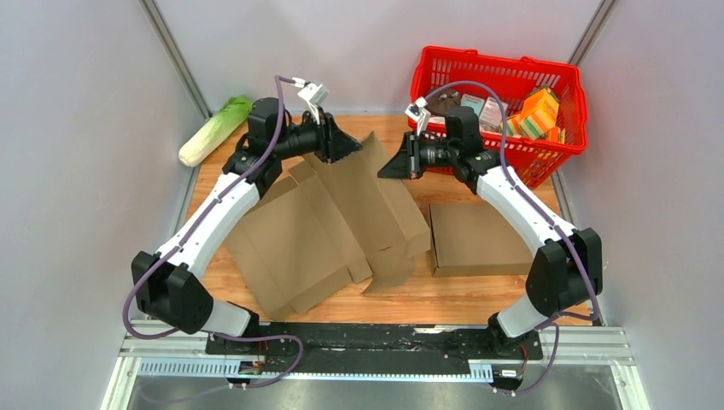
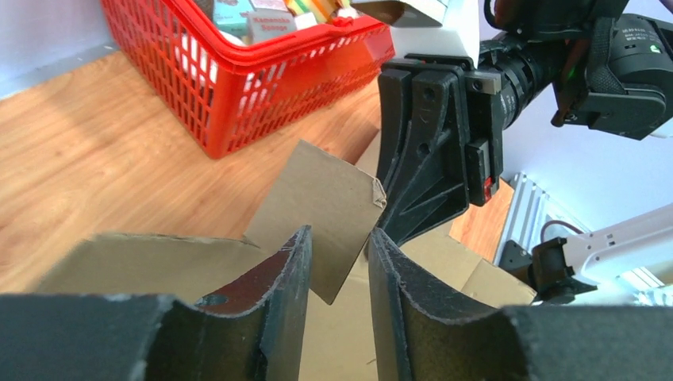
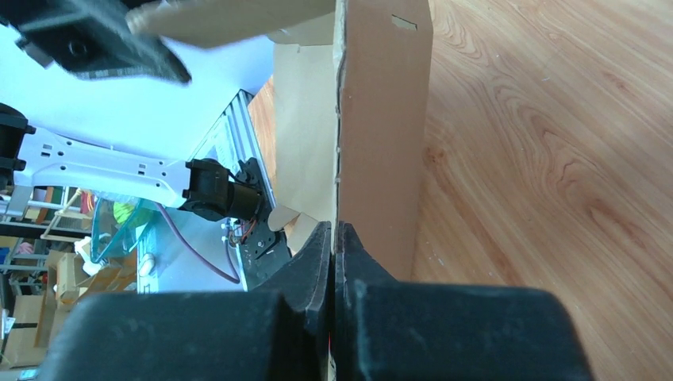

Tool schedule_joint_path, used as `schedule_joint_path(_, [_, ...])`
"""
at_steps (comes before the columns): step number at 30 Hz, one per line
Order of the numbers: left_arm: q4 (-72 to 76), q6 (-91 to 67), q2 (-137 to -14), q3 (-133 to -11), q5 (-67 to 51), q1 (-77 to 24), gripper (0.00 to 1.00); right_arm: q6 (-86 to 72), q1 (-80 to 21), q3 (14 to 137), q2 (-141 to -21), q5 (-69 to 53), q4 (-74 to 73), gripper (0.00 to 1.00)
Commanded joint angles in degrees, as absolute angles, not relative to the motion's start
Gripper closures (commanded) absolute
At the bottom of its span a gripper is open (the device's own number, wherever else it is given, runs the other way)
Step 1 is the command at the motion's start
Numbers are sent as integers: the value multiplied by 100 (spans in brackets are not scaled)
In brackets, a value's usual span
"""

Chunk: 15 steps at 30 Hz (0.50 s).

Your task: Fold the paper box

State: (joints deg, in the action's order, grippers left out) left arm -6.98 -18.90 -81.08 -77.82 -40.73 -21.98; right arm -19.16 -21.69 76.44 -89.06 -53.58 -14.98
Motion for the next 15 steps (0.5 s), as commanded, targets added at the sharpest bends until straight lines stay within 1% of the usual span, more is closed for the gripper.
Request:
schedule_joint_path(1, [-97,-2180,-7988,-7585,-3877,-2583,57,-2127,-2197,7822,-8728,-5528,-879,100])
schedule_joint_path(2, [-105,-2197,-8068,-7568,-3763,-2636,52,-2136,-2241,7892,-8728,-5563,-888,100])
schedule_joint_path(4, [-88,-2389,-8417,-7637,-3499,-2698,51,-2144,-2285,7936,-8684,-5625,-870,100])
schedule_joint_path(7, [272,-2645,-8901,-7743,-3515,-2707,51,-2311,-2303,7910,-8570,-5695,-616,100])
schedule_joint_path(8, [220,-2619,-8947,-7795,-3524,-2698,46,-2303,-2303,7928,-8569,-5704,-598,100])
schedule_joint_path(9, [115,-2550,-8895,-7796,-3342,-2681,46,-2190,-2277,8006,-8587,-5661,-763,100])
schedule_joint_path(11, [35,-2286,-8404,-7561,-3191,-2593,45,-2014,-2215,8077,-8622,-5590,-1036,100])
schedule_joint_path(14, [-577,-1917,-7456,-7200,-2945,-2348,44,-1583,-2118,8174,-8684,-5572,-1502,100])
schedule_joint_path(15, [-684,-1864,-7201,-7033,-2553,-2268,45,-1452,-2109,8209,-8692,-5581,-1747,100])
